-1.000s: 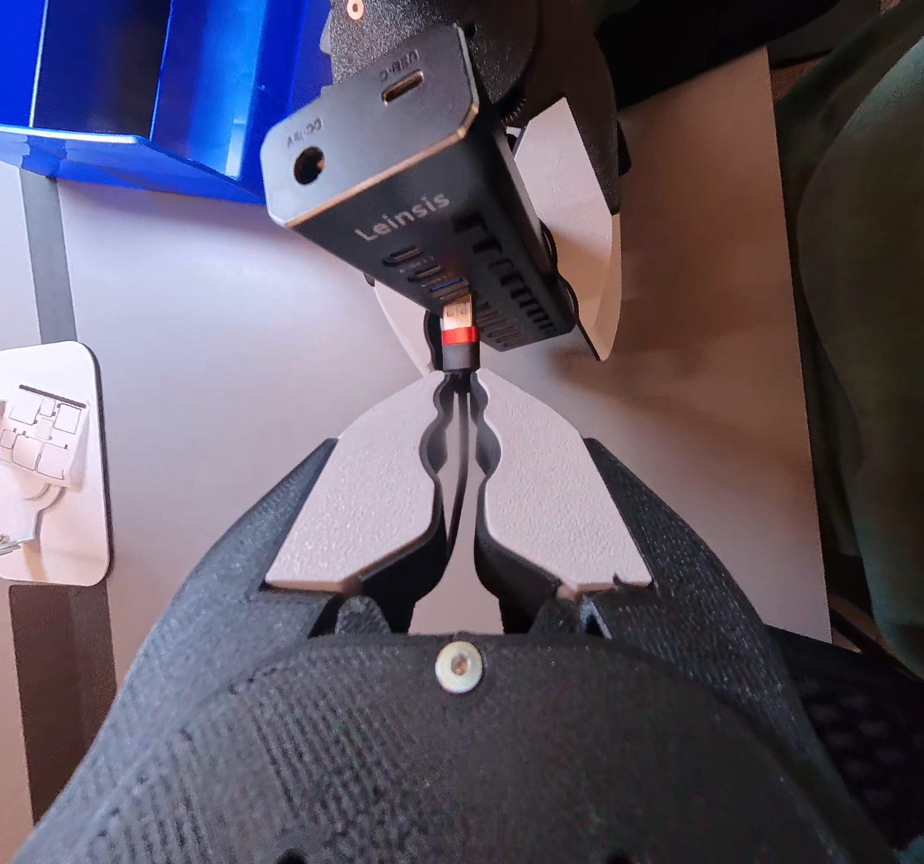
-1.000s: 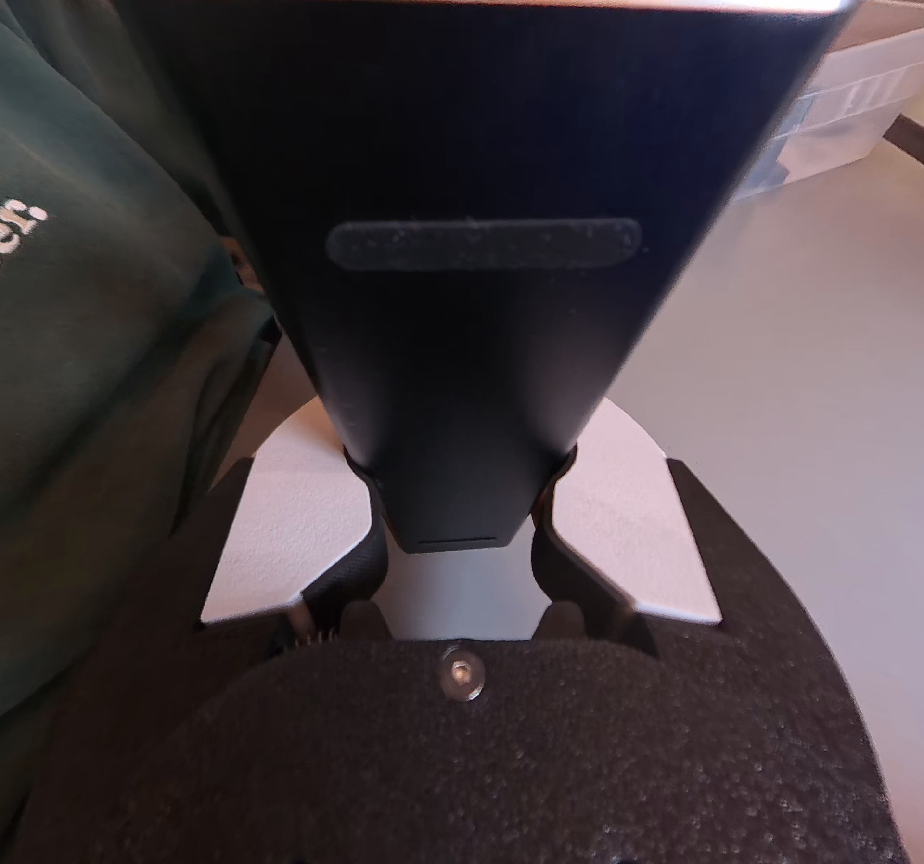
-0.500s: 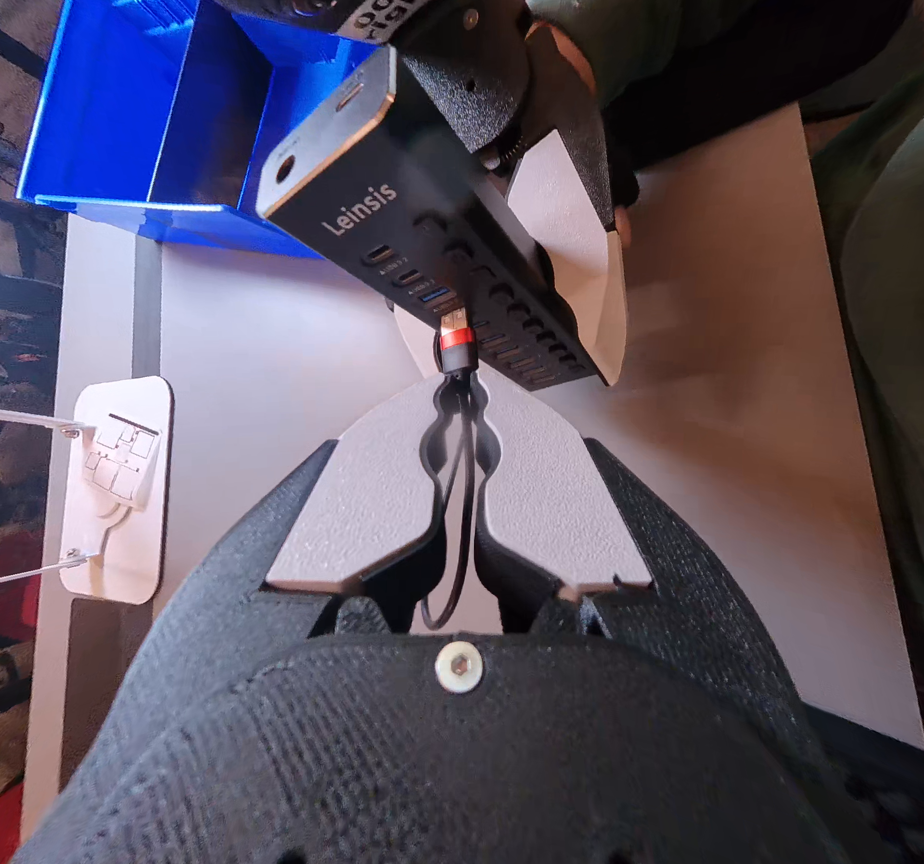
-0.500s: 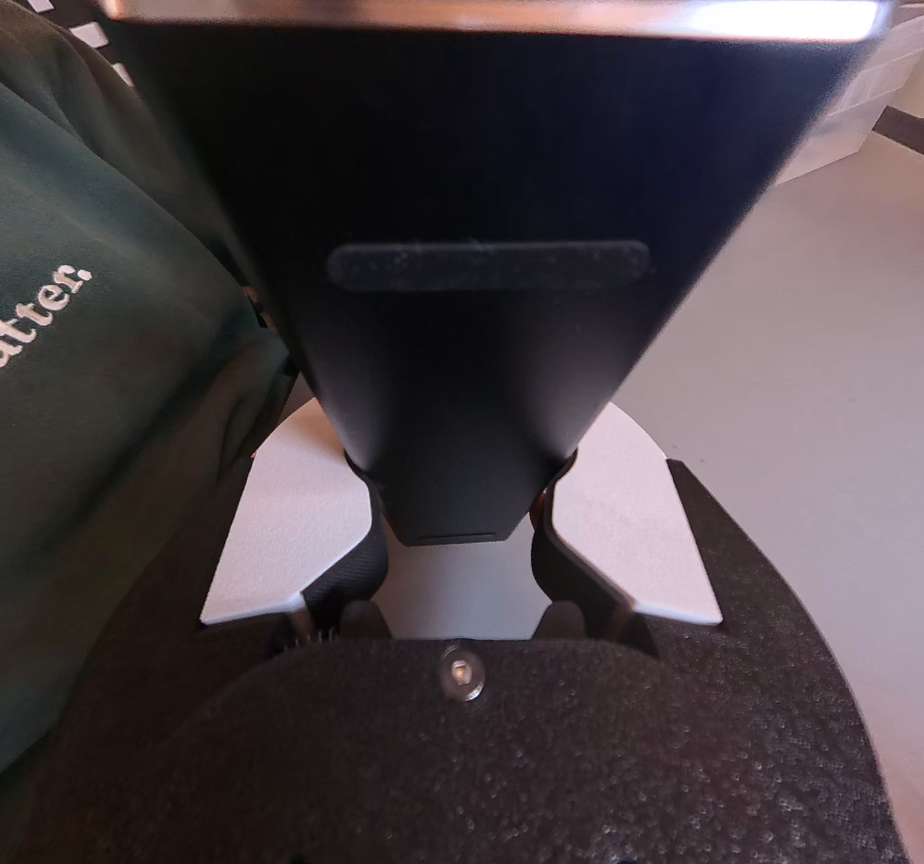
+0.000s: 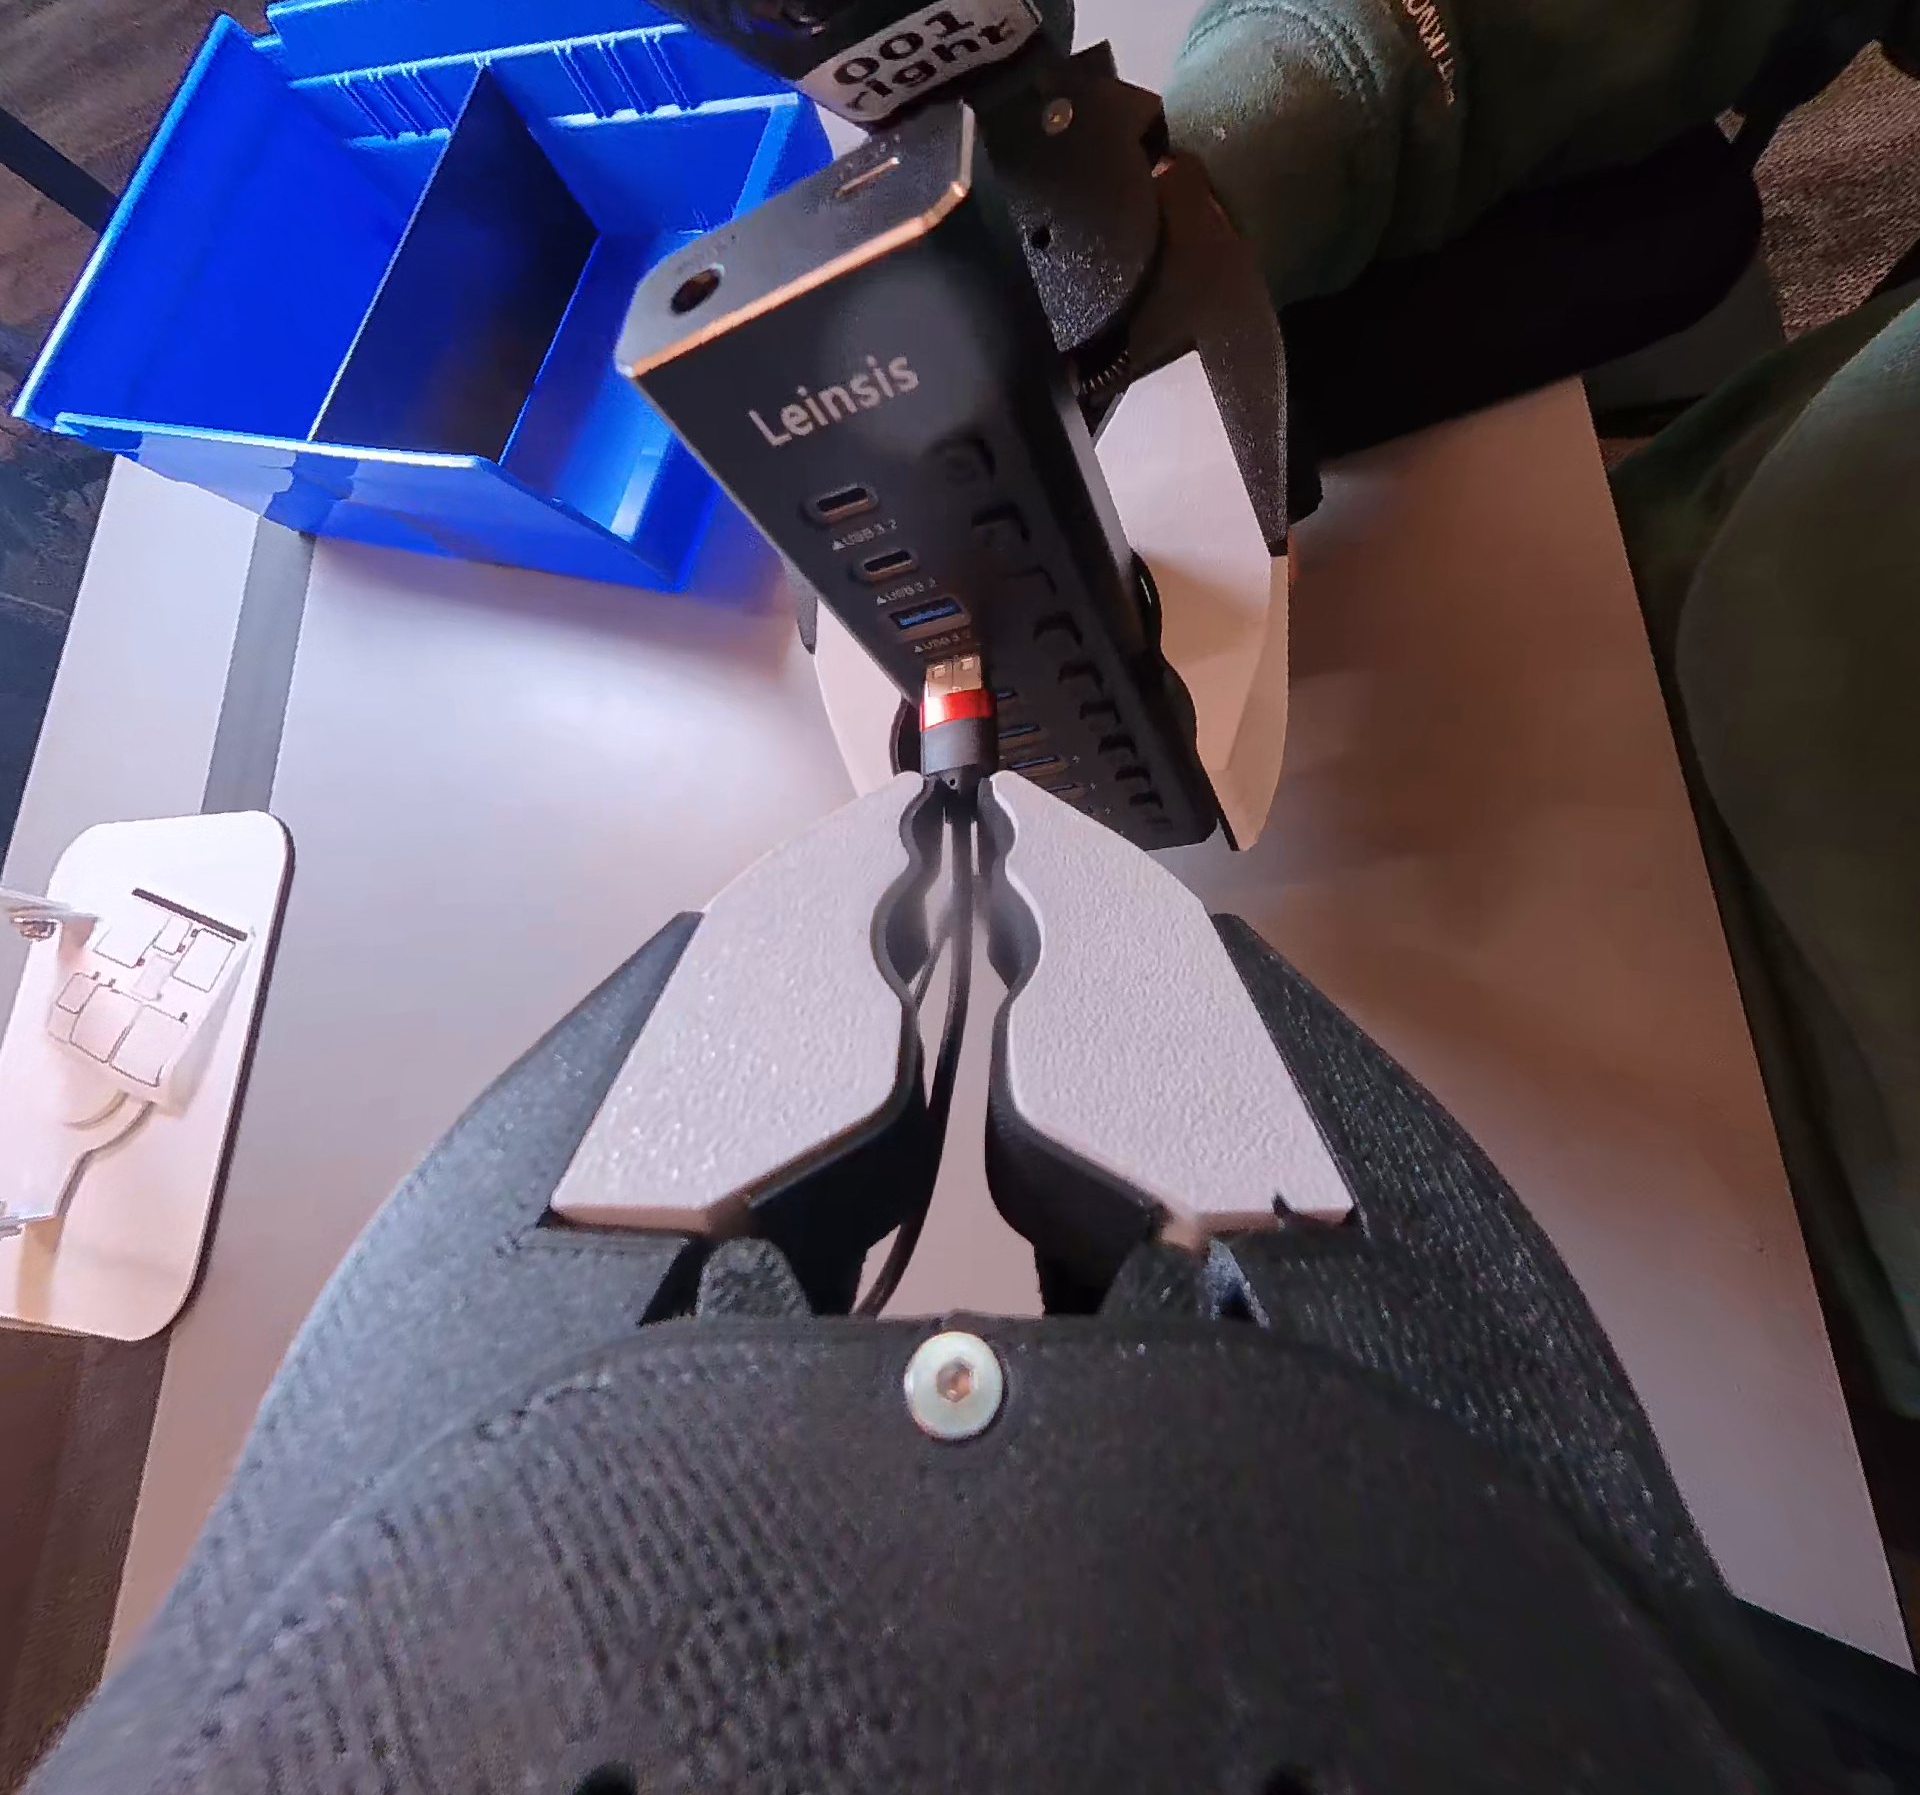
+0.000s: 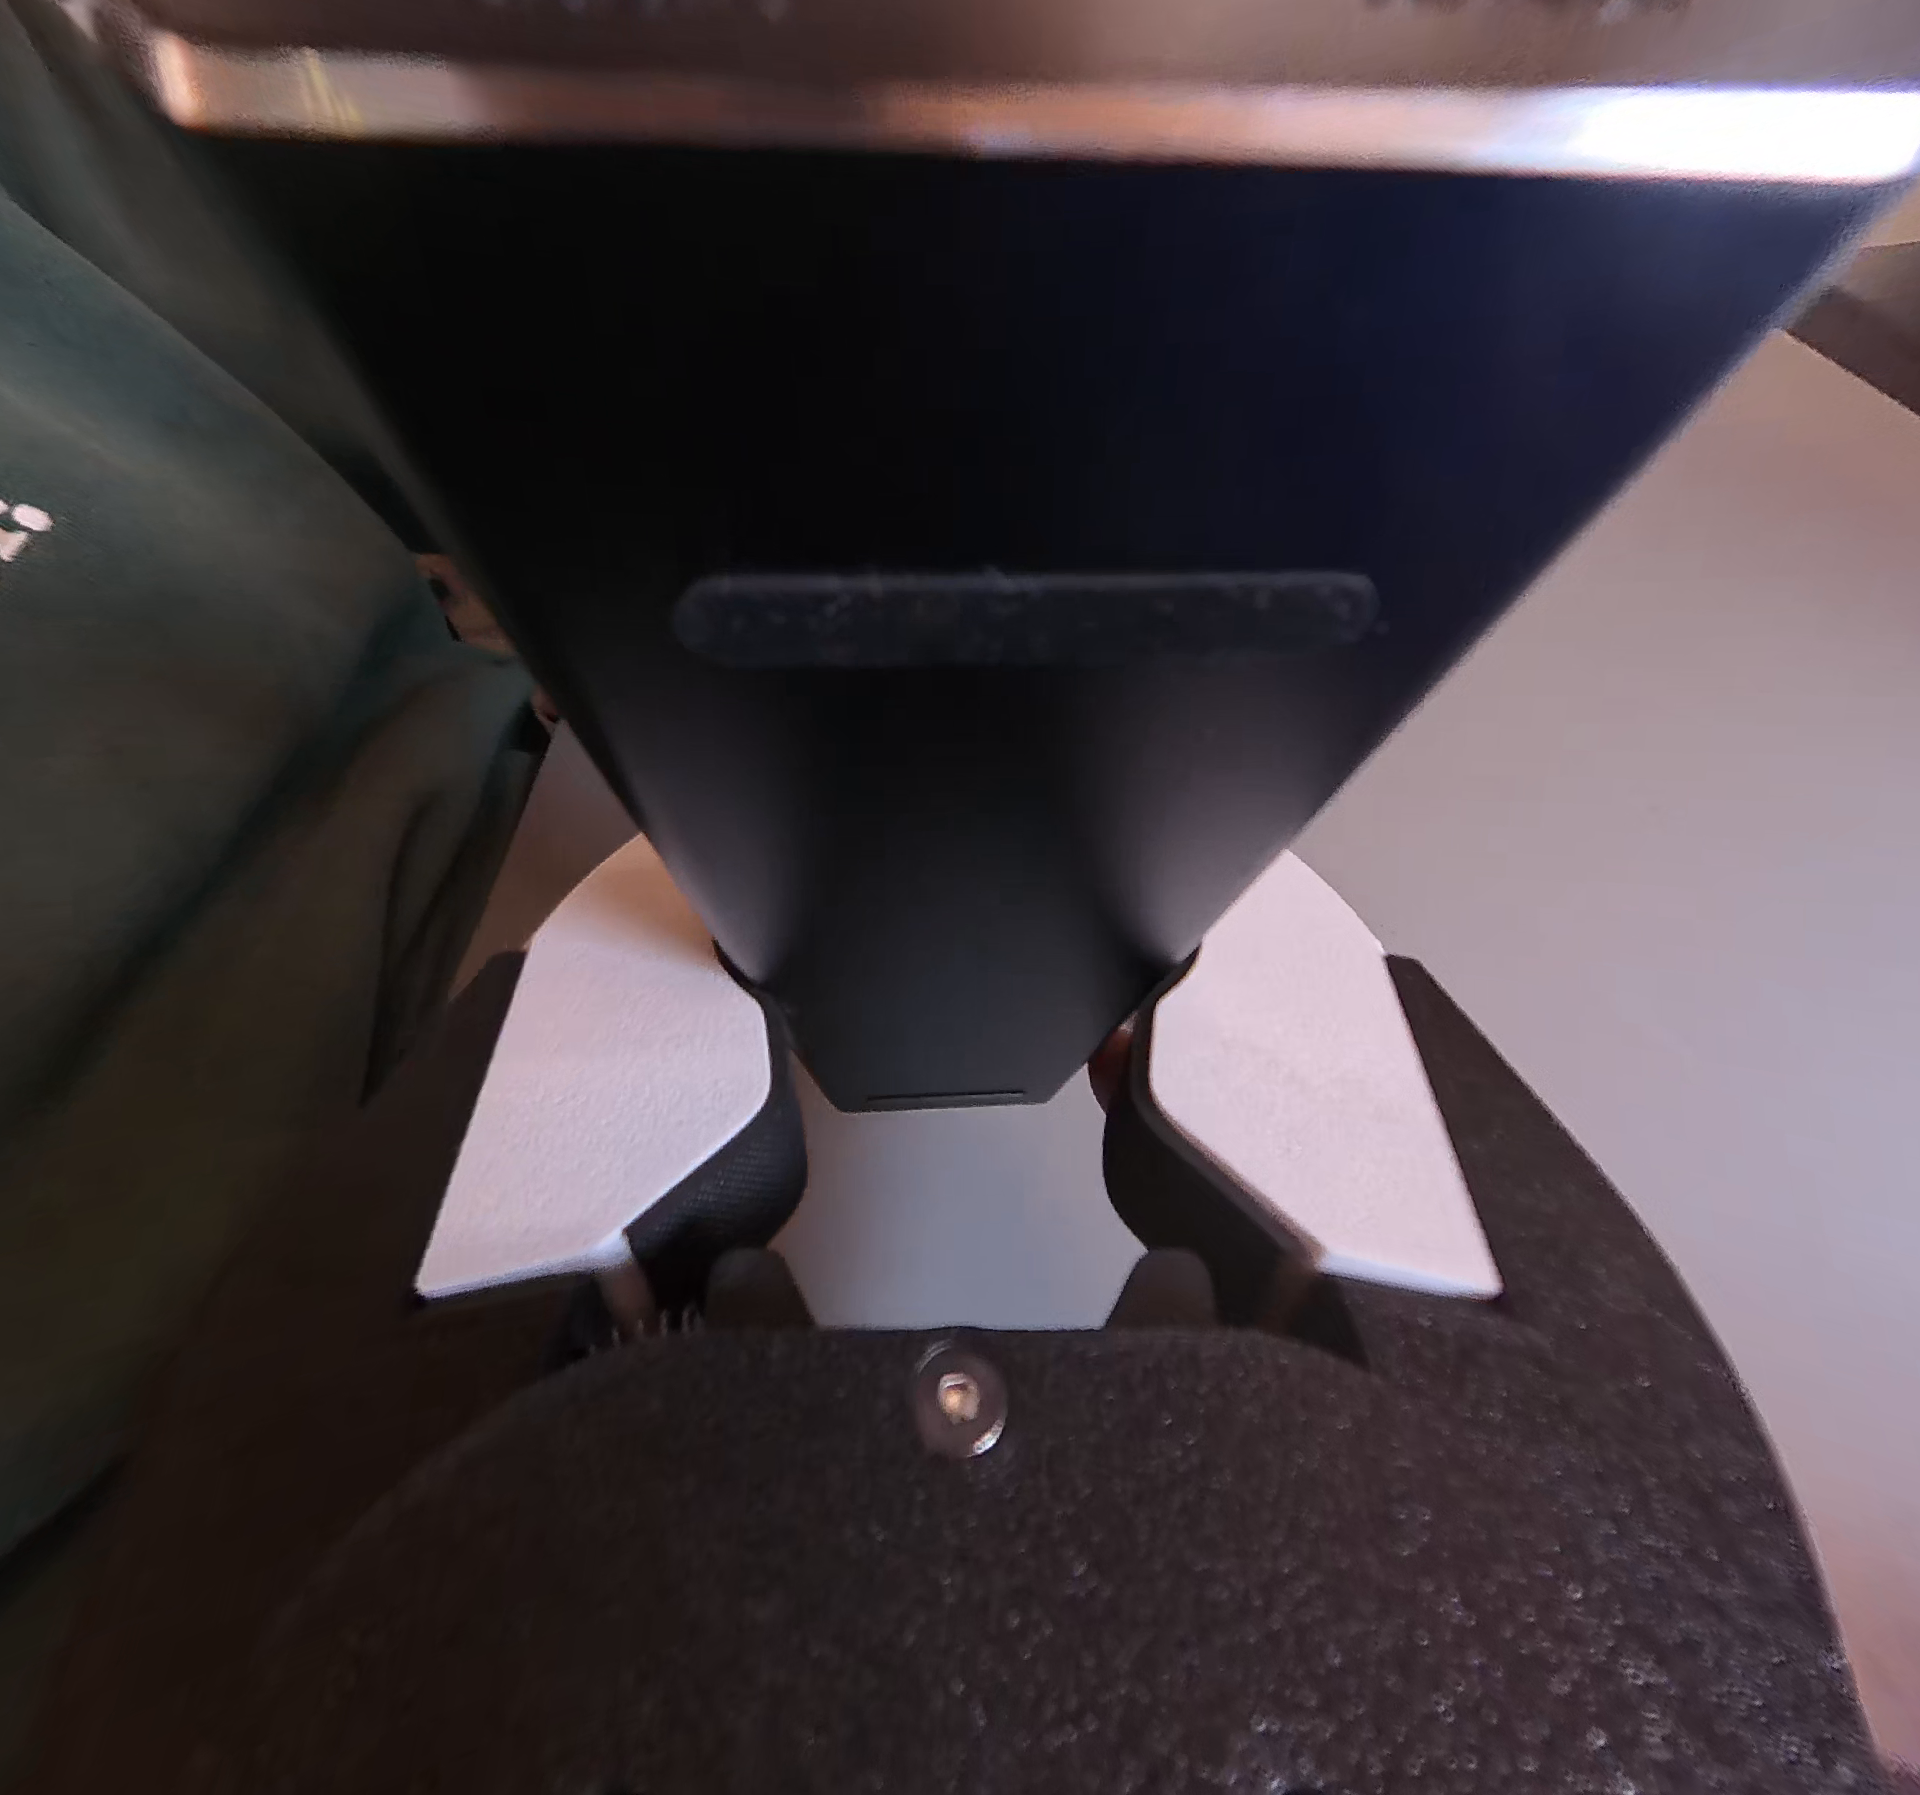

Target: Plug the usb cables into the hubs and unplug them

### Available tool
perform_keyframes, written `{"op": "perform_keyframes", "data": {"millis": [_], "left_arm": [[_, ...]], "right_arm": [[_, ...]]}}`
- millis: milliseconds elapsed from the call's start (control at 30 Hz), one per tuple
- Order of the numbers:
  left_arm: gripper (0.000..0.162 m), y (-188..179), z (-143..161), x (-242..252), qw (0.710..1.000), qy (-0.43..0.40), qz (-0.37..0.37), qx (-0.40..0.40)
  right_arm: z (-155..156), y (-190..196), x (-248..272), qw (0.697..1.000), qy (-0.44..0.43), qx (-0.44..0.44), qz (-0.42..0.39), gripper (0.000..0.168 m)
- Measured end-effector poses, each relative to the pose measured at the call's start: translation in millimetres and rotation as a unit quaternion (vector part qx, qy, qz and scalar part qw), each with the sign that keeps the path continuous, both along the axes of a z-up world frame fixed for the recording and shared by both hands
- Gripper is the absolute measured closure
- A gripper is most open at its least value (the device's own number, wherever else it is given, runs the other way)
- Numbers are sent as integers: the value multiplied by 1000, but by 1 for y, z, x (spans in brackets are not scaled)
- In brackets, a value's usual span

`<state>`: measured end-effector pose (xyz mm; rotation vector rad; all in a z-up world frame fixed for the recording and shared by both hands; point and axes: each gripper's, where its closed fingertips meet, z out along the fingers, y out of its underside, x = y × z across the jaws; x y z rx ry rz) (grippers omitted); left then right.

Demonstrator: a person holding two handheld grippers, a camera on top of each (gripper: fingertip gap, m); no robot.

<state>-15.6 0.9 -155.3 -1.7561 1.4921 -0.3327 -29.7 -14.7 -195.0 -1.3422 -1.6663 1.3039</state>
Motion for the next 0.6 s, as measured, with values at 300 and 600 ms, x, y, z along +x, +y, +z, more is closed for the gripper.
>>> {"op": "perform_keyframes", "data": {"millis": [300, 600], "left_arm": [[156, 1, -3, 2, 999, -32, 8, -25], [156, -3, 4, 4, 999, -48, 1, -21]], "right_arm": [[-5, 5, 2, 999, -9, 47, -18, 97], [-4, 10, 2, 992, -9, 121, -40, 97]]}}
